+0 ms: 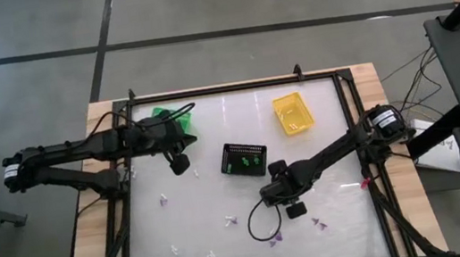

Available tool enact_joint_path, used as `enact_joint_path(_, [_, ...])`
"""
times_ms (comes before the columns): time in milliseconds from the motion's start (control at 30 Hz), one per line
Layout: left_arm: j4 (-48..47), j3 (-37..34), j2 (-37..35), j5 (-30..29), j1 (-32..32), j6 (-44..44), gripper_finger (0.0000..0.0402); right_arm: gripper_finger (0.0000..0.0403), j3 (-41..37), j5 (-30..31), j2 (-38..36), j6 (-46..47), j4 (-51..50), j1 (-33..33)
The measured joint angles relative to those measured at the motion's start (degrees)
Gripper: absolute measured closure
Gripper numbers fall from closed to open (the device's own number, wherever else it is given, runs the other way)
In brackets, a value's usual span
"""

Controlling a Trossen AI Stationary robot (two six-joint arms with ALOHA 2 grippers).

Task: Sort Halloween decoration
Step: Put the green skeleton toy into the black bin

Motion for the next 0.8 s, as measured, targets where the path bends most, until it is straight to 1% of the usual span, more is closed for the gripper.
enact_joint_path(233, [0.02,0.00,0.00,0.01,0.00,0.01,0.0402,0.0365,-0.07,-2.17,-0.16,-0.13,-0.04,-0.13])
enact_joint_path(333, [0.02,0.00,0.00,0.03,0.00,-0.01,0.0402,0.0383,-0.10,-2.47,-0.33,0.06,-0.28,-0.13])
enact_joint_path(533, [-0.01,0.00,0.00,0.04,0.00,-0.01,0.0402,0.0390,-0.24,-4.26,-2.21,0.81,-1.49,-0.17])
enact_joint_path(700, [0.02,0.00,0.00,0.05,0.00,-0.01,0.0402,0.0391,-0.25,-5.66,-6.07,3.88,-4.50,-0.15])
enact_joint_path(800, [0.07,0.00,0.00,0.05,0.00,-0.01,0.0402,0.0391,-0.25,-5.68,-8.57,5.43,-4.33,-0.17])
